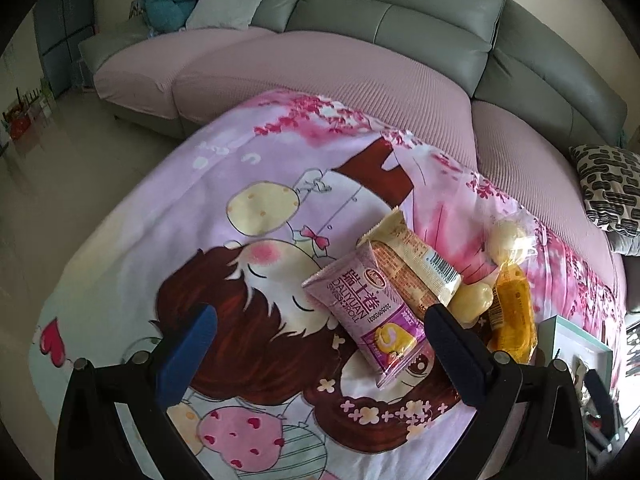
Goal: Organize snacks
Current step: 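Grasp the purple Swiss roll pack with the left tool while the right tool grasps the red-white milk biscuit pack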
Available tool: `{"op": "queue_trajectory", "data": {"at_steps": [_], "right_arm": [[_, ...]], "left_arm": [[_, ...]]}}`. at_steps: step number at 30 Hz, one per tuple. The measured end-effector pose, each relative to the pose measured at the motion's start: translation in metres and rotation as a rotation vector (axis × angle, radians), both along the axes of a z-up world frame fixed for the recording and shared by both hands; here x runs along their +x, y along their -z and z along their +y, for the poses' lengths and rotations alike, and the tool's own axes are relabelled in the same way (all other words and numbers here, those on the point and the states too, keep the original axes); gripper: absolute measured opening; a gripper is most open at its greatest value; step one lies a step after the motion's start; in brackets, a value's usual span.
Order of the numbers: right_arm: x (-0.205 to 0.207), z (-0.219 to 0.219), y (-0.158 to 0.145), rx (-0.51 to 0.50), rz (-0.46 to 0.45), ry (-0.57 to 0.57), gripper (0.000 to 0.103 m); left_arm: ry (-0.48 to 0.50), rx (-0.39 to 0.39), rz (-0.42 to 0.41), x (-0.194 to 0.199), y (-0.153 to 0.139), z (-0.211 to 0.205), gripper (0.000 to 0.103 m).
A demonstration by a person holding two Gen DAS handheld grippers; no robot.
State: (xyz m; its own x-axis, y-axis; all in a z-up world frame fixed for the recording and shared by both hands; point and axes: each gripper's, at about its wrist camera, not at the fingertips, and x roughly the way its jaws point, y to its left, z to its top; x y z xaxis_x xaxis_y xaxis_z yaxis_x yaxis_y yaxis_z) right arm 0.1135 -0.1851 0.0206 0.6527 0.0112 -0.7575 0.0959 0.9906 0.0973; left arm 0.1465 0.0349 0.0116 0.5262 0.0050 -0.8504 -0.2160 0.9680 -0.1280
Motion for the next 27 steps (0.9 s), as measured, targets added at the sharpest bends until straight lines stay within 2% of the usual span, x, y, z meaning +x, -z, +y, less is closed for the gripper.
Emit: {"op": "queue_trajectory", "data": {"at_steps": [9,15,27], "right_arm": [[0.011,0.025,0.028,0.015,0.074,-0.066,0.103],[0.014,0.033,0.039,0.052,0.102,-0.086,0.103],[0.02,0.041,0.058,0.01,0.148,-0.077,0.103]], "left_arm": [[0.041,-0.046,0.073,0.02,0.032,-0.017,0.103],[0.065,-0.039,0.106,0.031,0.043,-0.026,0.103],[0.075,-0.013,0.169,0.045,0.066,-0.037,0.103]]}}
